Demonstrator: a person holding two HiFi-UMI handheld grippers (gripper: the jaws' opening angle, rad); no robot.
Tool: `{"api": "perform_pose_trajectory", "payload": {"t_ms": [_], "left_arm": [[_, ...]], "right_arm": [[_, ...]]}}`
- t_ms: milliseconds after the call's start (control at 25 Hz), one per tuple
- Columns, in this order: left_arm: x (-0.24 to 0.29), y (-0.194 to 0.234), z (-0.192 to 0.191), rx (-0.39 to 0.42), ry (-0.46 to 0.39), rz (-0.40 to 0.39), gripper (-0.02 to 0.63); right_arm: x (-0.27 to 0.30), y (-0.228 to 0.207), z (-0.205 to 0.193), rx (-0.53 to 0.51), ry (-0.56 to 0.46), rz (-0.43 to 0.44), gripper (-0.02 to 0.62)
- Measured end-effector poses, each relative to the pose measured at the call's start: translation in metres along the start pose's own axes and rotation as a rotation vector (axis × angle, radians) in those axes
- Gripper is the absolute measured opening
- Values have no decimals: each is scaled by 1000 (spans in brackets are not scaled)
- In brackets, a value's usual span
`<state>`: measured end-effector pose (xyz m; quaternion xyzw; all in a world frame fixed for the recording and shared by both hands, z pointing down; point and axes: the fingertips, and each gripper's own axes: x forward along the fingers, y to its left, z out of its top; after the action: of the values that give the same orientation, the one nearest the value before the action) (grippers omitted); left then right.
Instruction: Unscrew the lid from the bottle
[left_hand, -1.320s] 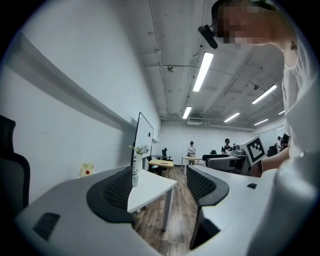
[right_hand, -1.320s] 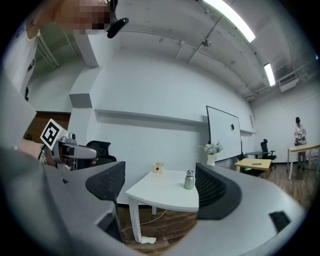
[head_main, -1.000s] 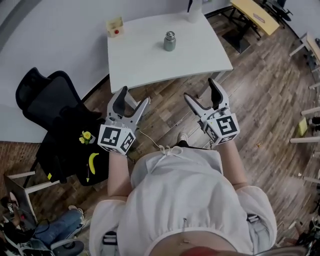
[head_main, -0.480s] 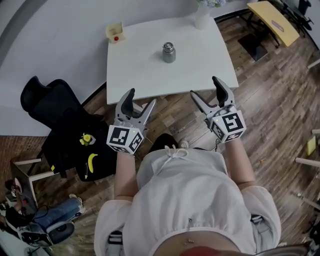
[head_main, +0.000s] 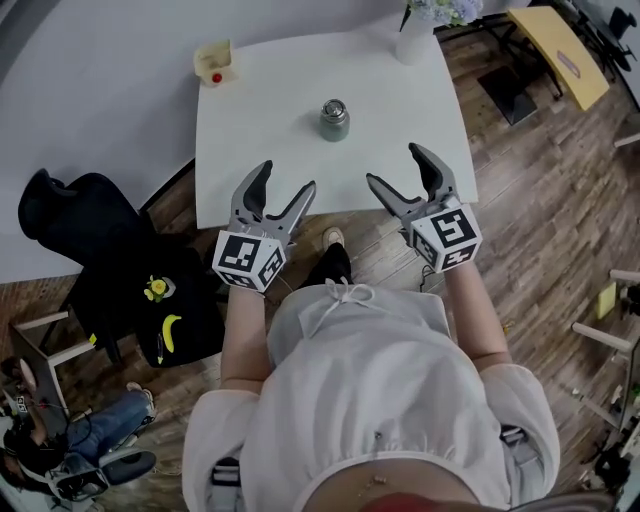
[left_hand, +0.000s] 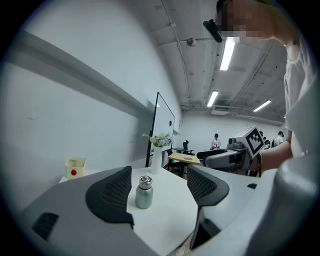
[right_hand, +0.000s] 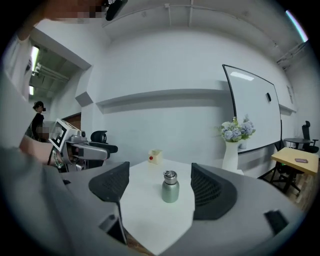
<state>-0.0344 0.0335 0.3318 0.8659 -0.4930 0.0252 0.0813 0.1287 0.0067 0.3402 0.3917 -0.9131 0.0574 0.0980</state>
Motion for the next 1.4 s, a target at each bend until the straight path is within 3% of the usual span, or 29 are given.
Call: {"api": "perform_pose_trajectory", "payload": {"t_ms": [160, 360, 760, 960, 1160, 1400], "left_arm": [[46, 34, -19, -16, 61, -25, 348], [97, 57, -46, 23, 139, -96, 350], [173, 72, -123, 66, 296, -302, 364], [201, 71, -146, 130, 352, -390, 376], [221, 69, -160, 136, 352, -457, 374], [234, 69, -170, 173, 347, -455, 373]], "right_arm": [[55, -24, -10, -5, 88, 30, 376], [117, -49, -33, 0, 212, 63, 371], [191, -57, -91, -147, 500, 259, 344], [212, -52, -97, -226, 567, 358, 342], [223, -46, -102, -274, 631, 419, 290], [227, -44, -108, -288, 662, 429, 241]]}}
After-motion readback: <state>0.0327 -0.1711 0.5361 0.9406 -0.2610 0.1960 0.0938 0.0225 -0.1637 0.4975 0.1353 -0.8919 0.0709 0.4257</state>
